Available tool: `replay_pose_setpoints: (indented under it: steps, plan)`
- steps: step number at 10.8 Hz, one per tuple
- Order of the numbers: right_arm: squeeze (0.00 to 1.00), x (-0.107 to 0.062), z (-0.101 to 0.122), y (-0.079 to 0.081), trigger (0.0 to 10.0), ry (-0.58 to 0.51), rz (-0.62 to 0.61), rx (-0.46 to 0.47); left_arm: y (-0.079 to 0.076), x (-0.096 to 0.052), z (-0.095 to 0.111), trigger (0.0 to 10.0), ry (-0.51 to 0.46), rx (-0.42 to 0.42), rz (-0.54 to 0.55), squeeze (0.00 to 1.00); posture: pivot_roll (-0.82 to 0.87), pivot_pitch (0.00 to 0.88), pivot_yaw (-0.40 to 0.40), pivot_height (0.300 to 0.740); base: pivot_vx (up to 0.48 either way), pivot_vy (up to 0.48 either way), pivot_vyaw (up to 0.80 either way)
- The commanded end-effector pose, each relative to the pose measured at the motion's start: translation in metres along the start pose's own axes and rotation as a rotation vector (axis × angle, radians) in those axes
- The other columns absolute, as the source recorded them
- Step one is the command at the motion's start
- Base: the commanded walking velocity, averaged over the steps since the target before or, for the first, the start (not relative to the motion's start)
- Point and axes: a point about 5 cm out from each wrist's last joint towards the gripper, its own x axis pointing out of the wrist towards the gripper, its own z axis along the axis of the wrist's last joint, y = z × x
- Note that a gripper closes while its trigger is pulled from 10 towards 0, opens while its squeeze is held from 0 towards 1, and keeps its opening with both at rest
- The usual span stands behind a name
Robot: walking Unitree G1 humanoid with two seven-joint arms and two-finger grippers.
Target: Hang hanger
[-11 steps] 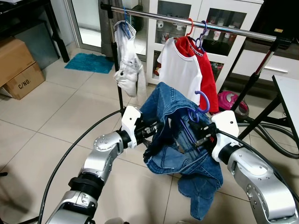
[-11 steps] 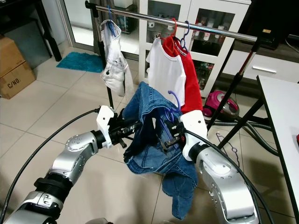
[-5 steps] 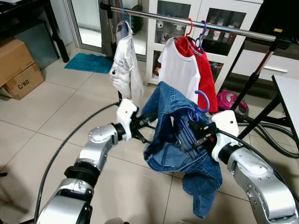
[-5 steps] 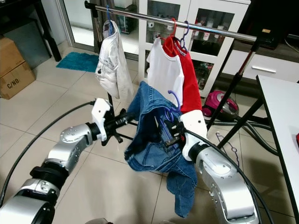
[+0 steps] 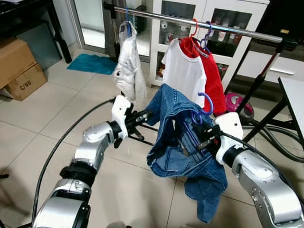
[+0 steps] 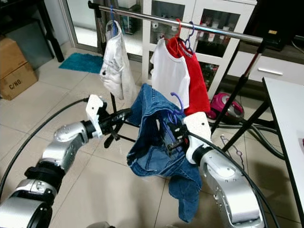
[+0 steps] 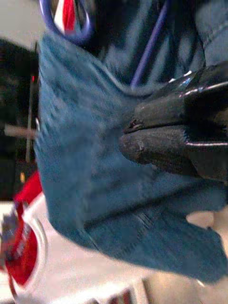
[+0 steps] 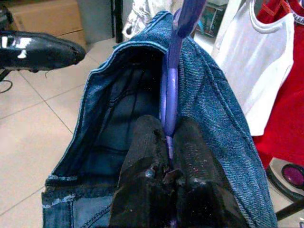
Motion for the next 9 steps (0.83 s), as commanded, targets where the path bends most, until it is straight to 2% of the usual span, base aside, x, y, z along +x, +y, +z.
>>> replay_pose_setpoints:
  steps: [1,2,3,4,6,7,9]
  plan:
    - [0.00,0.000,0.013,0.001,0.0,-0.051,0.007,-0.022,-0.005,0.004,0.002,6.7,0.011,0.013,-0.043,0.00,-0.02,0.000,-0.010,0.740,0.000,0.000,0.00]
    - [0.00,0.000,0.014,0.001,0.0,-0.053,0.008,-0.023,-0.019,0.008,0.000,10.0,-0.005,-0.025,-0.154,1.00,-0.03,0.000,-0.005,0.740,0.000,0.000,0.00]
    - [0.00,-0.001,0.014,0.001,0.0,-0.054,0.007,-0.024,-0.031,0.009,0.005,10.0,-0.044,-0.054,-0.252,1.00,-0.03,0.000,-0.001,0.740,0.000,0.000,0.00]
    - [0.00,-0.004,0.014,0.000,0.0,-0.052,-0.001,-0.027,-0.038,0.003,0.015,10.0,-0.079,-0.026,-0.298,1.00,-0.04,0.000,0.011,0.740,0.000,0.000,0.00]
    - [0.00,-0.005,0.015,0.001,0.0,-0.053,-0.004,-0.027,-0.035,-0.003,0.022,10.0,-0.094,0.027,-0.273,1.00,-0.04,0.000,0.011,0.740,0.000,0.000,0.00]
    - [0.00,-0.005,0.016,0.001,0.0,-0.053,0.001,-0.029,-0.027,-0.003,0.020,10.0,-0.071,0.060,-0.245,1.00,-0.04,0.000,0.007,0.740,0.000,0.000,0.00]
    - [0.00,-0.004,0.018,0.003,0.0,-0.057,0.010,-0.031,-0.023,-0.001,0.014,10.0,-0.017,0.079,-0.245,1.00,-0.05,0.000,0.008,0.740,0.000,0.000,0.00]
